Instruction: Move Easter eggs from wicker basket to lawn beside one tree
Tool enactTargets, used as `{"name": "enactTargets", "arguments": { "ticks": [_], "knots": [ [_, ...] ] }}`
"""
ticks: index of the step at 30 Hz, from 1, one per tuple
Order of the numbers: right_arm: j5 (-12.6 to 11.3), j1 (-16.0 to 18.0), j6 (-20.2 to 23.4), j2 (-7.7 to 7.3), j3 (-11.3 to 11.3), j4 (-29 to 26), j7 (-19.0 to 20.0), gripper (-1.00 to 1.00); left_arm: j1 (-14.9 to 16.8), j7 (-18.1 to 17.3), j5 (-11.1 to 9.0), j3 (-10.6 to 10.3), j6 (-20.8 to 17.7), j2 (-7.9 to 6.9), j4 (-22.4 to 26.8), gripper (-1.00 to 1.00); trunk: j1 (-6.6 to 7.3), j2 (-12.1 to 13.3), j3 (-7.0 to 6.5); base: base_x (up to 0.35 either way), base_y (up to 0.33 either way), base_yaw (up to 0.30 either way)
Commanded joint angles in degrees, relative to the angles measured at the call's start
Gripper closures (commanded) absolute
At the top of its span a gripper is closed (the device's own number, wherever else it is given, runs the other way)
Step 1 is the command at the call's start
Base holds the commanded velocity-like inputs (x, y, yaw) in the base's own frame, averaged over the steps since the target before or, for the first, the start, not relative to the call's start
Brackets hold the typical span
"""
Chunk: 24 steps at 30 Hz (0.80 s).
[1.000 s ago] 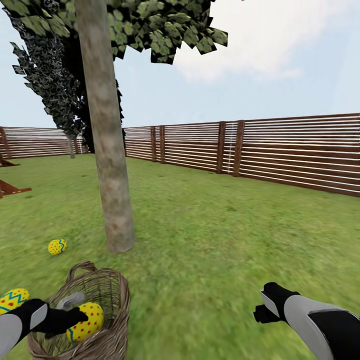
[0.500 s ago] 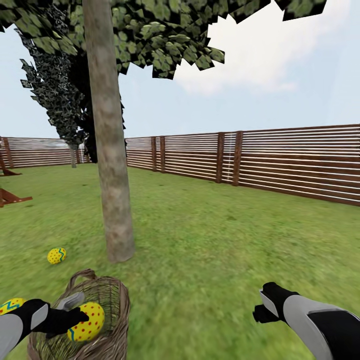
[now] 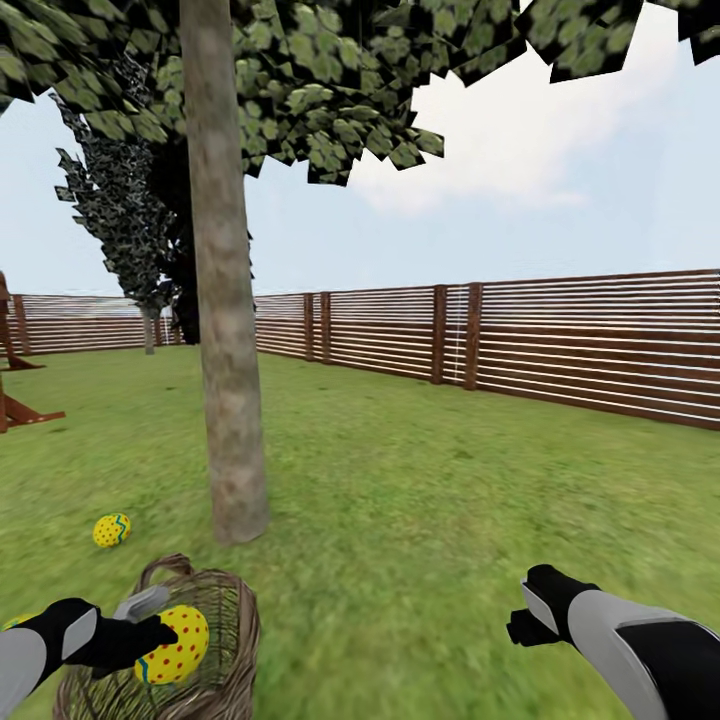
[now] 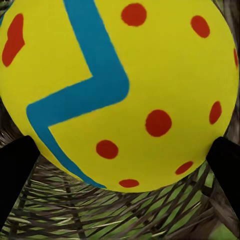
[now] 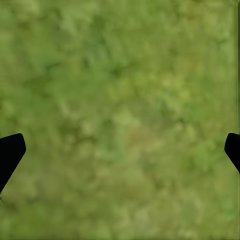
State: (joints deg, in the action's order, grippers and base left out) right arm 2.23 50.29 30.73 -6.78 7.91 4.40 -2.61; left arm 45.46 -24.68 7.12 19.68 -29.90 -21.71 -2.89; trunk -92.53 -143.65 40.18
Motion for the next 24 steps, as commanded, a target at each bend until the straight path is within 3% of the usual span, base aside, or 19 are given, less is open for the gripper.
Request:
{"name": "enactTargets", "arguments": {
  "ticks": [1,10,24],
  "knots": [
    [0.23,0.07,0.12,0.01,0.18,0.09,0.06,-1.00,0.07,-0.16,0.61,0.45,-0.07,-0.02,-0.14,1.00,0.03,-0.01,-0.15,0.000,0.000,0.000],
    [0.23,0.07,0.12,0.01,0.18,0.09,0.06,-1.00,0.07,-0.10,0.62,0.45,-0.07,0.02,-0.19,1.00,0.27,0.11,-2.15,-0.284,0.000,0.000],
    [0.24,0.07,0.12,0.15,0.18,0.09,0.06,-1.00,0.07,-0.10,0.62,0.45,-0.07,0.07,-0.19,1.00,0.63,0.29,-5.25,-0.011,0.000,0.000]
  ]
}}
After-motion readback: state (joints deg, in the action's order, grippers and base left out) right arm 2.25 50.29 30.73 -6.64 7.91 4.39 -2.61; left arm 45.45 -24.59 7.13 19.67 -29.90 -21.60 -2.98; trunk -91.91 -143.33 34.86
